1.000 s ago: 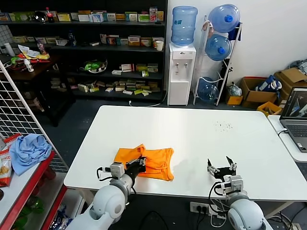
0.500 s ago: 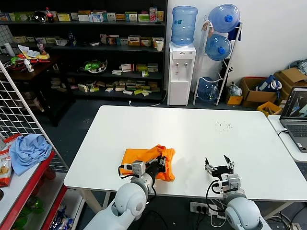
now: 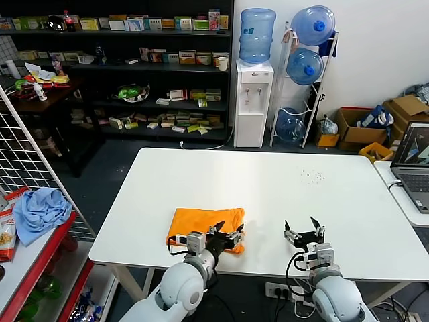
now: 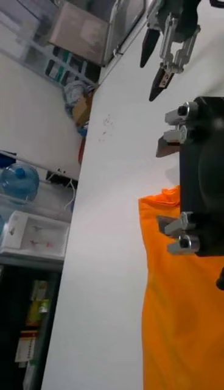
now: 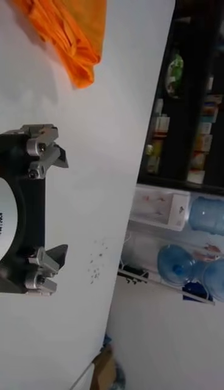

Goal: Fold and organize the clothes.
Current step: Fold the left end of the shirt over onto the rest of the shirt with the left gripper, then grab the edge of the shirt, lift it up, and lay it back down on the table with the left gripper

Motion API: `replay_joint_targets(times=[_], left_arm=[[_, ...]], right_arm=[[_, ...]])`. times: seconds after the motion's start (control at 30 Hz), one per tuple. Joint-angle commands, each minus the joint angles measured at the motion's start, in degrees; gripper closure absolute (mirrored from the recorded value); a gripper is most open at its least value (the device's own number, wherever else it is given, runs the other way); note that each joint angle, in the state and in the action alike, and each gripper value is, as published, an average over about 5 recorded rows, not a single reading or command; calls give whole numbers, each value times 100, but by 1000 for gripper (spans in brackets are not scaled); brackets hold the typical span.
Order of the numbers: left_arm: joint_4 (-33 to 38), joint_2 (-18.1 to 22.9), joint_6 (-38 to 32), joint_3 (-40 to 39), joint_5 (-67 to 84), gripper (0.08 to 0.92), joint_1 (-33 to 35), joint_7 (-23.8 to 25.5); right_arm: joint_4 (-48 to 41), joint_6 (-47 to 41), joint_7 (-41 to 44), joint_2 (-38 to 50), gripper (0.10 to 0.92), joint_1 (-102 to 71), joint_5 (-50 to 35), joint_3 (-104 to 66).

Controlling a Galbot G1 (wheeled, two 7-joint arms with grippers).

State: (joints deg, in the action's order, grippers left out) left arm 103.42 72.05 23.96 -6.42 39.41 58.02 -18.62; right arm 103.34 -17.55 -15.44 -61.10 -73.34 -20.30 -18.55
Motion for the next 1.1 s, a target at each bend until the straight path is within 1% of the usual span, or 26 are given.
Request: replay_joint_targets(times=[0.03,0.17,0.33,0.47,0.63,1.1], left_arm=[[209,-876,-327,876,-195,244,320,548],[-121,-1160,-414,1271,-199,184,377,924],[-765,-1290,-366,1615,32,177,234,1160],[-1079,-1326,-263,1674,197,177,124,1257],[-1229,-1247,-180,1648,340,177,98,1296],[-1317,-1109,59,1533,536,180,66,1381]], right_arm=[[-16,59,52,72,203,-19,-62,-32],[-55,112,102,128,203,-5,-121,-40],[-51,151,157,197,203,-37,-177,-50],[-47,159,173,242,203,-75,-218,-73],[-27,152,175,267,203,-87,-235,-87],[21,136,154,267,203,-69,-259,-97]])
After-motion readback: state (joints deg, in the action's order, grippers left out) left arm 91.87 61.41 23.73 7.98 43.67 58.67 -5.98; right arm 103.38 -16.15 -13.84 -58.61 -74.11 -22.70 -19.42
